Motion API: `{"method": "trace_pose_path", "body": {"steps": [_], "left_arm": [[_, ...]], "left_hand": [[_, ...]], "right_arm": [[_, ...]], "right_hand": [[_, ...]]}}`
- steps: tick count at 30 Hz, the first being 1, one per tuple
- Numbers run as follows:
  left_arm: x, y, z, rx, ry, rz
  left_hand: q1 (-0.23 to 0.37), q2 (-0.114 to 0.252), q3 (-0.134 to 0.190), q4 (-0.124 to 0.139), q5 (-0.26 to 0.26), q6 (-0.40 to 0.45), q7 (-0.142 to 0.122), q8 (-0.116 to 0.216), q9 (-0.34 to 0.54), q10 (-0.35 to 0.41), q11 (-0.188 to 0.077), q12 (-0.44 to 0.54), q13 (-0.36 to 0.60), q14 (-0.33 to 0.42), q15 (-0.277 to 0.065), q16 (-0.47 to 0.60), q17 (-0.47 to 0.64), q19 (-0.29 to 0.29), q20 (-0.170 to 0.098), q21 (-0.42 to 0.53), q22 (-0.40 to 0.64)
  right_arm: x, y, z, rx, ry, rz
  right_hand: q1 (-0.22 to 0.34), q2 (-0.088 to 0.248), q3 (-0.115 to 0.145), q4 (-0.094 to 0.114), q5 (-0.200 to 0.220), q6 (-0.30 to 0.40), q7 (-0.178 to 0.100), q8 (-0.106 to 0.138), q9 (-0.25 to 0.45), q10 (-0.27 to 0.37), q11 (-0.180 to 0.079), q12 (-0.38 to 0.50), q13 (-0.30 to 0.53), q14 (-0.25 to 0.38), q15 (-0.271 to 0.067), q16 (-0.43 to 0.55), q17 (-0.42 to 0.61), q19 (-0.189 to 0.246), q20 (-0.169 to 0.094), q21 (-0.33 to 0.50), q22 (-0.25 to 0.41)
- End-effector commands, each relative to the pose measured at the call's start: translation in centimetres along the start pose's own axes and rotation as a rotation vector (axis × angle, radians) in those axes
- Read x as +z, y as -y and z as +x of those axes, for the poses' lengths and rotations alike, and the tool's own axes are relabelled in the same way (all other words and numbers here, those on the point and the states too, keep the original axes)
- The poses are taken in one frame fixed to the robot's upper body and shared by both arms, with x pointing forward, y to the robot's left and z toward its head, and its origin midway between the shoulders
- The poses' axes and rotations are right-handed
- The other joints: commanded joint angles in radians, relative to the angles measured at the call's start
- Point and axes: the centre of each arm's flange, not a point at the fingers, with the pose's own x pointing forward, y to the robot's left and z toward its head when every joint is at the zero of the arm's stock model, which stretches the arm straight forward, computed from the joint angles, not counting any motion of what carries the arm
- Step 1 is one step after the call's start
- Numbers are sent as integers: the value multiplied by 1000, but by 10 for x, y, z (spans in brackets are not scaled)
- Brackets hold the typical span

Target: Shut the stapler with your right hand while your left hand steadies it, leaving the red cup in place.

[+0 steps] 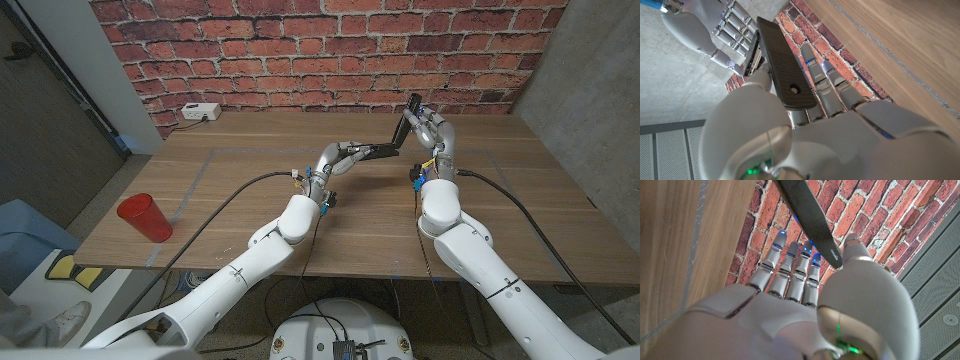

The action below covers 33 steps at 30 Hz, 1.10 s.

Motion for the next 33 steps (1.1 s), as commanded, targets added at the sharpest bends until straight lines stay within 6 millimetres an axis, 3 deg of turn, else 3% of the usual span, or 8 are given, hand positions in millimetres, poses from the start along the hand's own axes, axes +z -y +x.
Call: {"method": "trace_pose_path", "body": {"steps": [1,10,14,20,26,33], "left_arm": [[-1,1,1,-9,-5,-9],[0,2,1,-11,-4,-9],[0,2,1,-11,-5,-8],[2,3,2,-13,-2,-7],[2,3,2,-12,-2,-9],[3,3,3,-17,1,-7]], "left_hand": [[33,40,2,9,5,14,-1,-2,3,121,-110,54,410,7,-103,-2,3,2,-7,-3,1],[34,39,2,8,5,14,0,-5,3,122,-110,52,411,7,-103,-3,3,3,-7,-3,1],[34,39,1,9,5,14,-1,-5,3,122,-110,51,411,7,-102,-3,3,3,-7,-3,1],[35,39,1,9,4,14,-2,-6,3,123,-110,51,414,8,-102,-3,3,3,-8,-3,1],[34,39,0,11,4,15,-3,-7,3,124,-110,49,414,9,-101,-3,4,3,-8,-3,1],[34,39,0,11,4,15,-3,-9,2,125,-110,48,414,10,-102,-3,4,4,-8,-3,1]], "right_arm": [[2,-6,0,-12,3,-45],[1,-8,0,-25,-1,-60],[2,-8,0,-31,3,-58],[2,-9,0,-27,13,-44],[2,-10,-3,-29,37,-46],[3,-14,-6,-1,65,-66]], "right_hand": [[6,-6,-5,-1,-2,8,11,9,2,16,-2,7,1,10,-63,7,6,8,7,-1,3],[23,-1,-3,-9,-1,29,14,15,2,36,-5,13,2,17,-65,14,7,11,11,-2,3],[76,27,18,-26,0,63,-2,24,2,62,-34,26,10,26,-91,24,12,9,-8,-5,4],[136,55,34,-36,-4,133,-50,42,3,103,-79,50,25,30,-123,39,21,8,-25,-5,7],[177,81,44,-34,-7,187,-89,56,6,126,-95,67,39,34,-141,56,36,0,-46,-4,9],[209,91,46,-36,-7,226,-106,64,10,159,-107,92,54,35,-161,68,46,-7,-62,-1,11]]}}
